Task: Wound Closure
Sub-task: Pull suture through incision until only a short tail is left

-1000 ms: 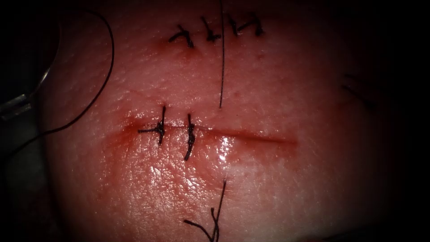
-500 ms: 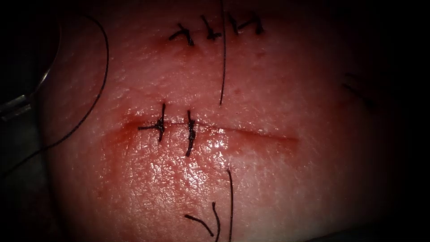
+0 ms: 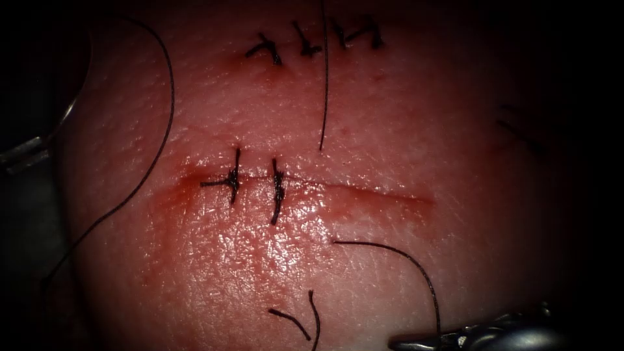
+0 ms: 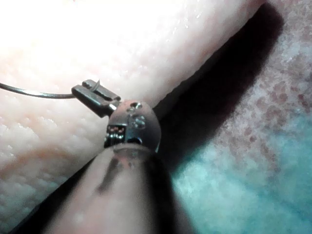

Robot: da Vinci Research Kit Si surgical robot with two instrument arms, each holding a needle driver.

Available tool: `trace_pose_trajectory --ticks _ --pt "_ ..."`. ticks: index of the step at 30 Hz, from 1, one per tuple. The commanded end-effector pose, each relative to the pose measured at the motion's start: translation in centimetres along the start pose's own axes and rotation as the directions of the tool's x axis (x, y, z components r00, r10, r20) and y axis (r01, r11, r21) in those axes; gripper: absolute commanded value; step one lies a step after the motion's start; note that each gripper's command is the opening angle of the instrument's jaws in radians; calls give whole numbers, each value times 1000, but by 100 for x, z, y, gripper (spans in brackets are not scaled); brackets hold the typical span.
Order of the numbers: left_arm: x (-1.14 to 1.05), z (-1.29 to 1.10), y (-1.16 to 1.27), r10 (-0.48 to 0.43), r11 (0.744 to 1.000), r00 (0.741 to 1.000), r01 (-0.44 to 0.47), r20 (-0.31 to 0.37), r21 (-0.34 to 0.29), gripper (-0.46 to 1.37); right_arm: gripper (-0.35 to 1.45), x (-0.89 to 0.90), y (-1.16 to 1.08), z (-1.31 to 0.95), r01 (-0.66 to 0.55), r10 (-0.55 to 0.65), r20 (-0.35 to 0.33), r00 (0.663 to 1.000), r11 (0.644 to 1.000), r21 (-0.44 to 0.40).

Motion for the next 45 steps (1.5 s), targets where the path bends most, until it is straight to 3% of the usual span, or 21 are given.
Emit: trace_pose_trajectory --ticks 1,8,13,16,34,45 --pt "0 1 0 -1 1000 1000 1 0 -8 -35 133 1 0 -4 1 -1 1 1000 1000 3" --pt "0 3 0 16 1000 1000 -16 -2 -10 -35 123 4 9 -45 -16 16 -46 999 1000 -3" --pt "1 4 -3 19 1000 1000 -19 -2 -14 -35 123 -3 32 -67 -39 35 -76 996 998 -43" --pt "3 3 -3 19 1000 1000 -19 -1 -13 -35 120 -8 47 -69 -32 27 -65 998 996 -77" --pt "8 2 1 20 1000 1000 -20 -7 -14 -35 113 -73 110 28 11 -17 -67 998 995 -97" --pt "13 14 16 19 1000 999 -20 -27 -16 -35 102 -84 106 78 26 -32 -96 995 998 -55"
